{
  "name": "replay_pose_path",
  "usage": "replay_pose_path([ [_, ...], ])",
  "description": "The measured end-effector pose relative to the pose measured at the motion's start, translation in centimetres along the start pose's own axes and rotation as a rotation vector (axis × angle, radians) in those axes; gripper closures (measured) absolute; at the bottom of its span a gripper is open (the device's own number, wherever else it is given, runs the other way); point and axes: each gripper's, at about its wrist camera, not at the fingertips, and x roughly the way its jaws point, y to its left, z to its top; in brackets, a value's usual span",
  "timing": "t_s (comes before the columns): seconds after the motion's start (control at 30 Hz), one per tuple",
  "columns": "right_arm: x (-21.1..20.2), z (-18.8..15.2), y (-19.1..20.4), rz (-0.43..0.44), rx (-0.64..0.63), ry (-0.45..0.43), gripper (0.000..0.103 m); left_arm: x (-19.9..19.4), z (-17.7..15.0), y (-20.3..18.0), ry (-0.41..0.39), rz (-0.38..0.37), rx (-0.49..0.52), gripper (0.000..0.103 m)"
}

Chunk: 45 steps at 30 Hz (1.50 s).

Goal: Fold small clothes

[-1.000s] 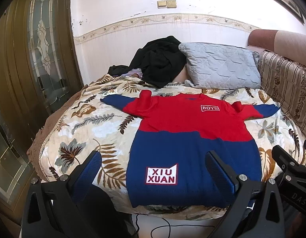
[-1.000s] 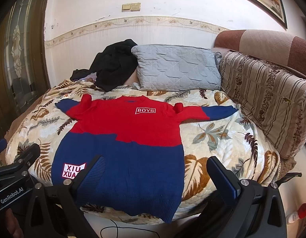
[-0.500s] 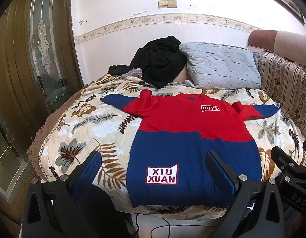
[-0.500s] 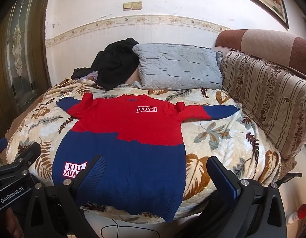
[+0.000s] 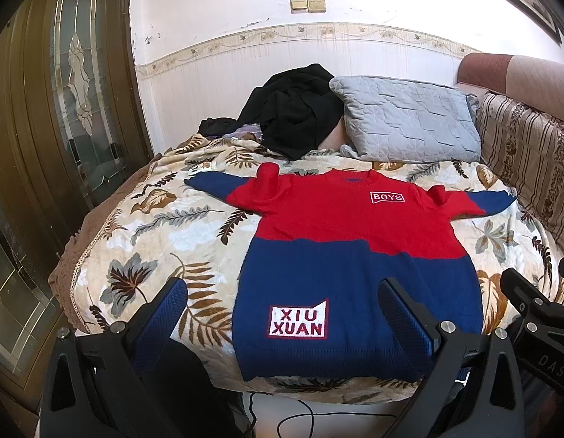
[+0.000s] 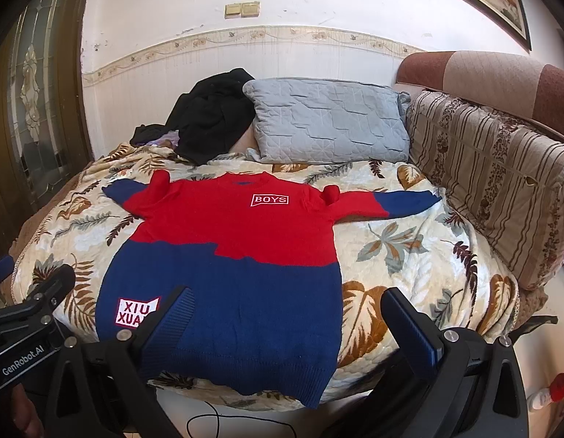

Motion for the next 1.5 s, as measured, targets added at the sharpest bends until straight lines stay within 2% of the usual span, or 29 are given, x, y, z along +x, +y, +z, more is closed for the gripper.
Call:
replay_pose_path([
  [1.07,0.8,-0.3,-0.2,0.004,0.006,0.019,0.0,1.1,-0.1,0.1,0.031,-0.006,0.004,0.0],
  [1.3,2.6,0.5,-1.0,0.013,0.028,0.052,0.0,5.0,1.3,-0.2,0.095,-0.014,0.019,0.0],
  [1.5,7.0,2.7,-5.6,-0.018,0.13,0.073,0.0,11.2,3.9,-1.4,0.132,0.024,0.036,0.0],
])
